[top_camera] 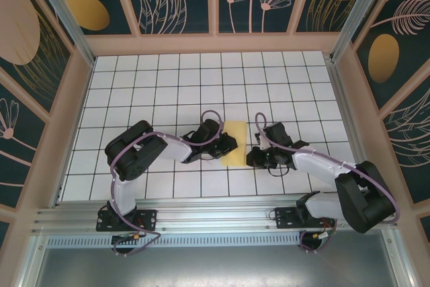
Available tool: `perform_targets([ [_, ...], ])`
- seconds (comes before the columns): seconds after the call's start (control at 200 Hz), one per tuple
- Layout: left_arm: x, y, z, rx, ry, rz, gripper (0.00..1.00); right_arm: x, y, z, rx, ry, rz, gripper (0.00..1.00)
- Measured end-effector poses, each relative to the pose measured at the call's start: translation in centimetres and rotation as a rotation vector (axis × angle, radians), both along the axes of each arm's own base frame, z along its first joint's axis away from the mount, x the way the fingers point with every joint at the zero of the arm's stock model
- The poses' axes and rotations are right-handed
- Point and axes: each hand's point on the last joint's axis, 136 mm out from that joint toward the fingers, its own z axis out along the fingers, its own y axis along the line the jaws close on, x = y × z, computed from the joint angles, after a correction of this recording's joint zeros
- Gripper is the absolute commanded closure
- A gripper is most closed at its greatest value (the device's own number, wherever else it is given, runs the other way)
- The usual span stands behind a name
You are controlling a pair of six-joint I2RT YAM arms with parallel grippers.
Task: Fold a paper plane with a square sheet of paper (pick it up from the middle)
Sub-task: Fold the triangle a second time at the center of the table.
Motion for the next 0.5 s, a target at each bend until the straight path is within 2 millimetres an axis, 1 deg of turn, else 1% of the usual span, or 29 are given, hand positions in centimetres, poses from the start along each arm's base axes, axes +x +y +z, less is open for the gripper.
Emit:
perform_targets([
  [0.095, 0.0, 0.0, 0.0, 0.0, -0.001, -0.001, 0.87, 0.6, 1.3, 1.1, 0.048, -0.018, 0.015, 0.9],
  [0.18, 0.0, 0.0, 0.0, 0.001, -0.001, -0.001, 0.87, 1.2, 2.2, 1.2, 0.074, -0.019, 0.031, 0.9],
  [0.295, 0.1, -0.1, 0.0, 0.001, -0.001, -0.001, 0.87, 1.4, 2.7, 0.1, 0.073, 0.015, 0.038, 0.89],
  [0.42, 0.2, -0.2, 0.0, 0.003, -0.002, -0.003, 0.87, 1.0, 2.4, -1.7, 0.042, 0.065, 0.038, 0.9],
  [0.5, 0.2, -0.2, 0.0, 0.004, -0.005, -0.005, 0.87, 0.9, 2.0, -2.3, 0.032, 0.08, 0.031, 0.9],
])
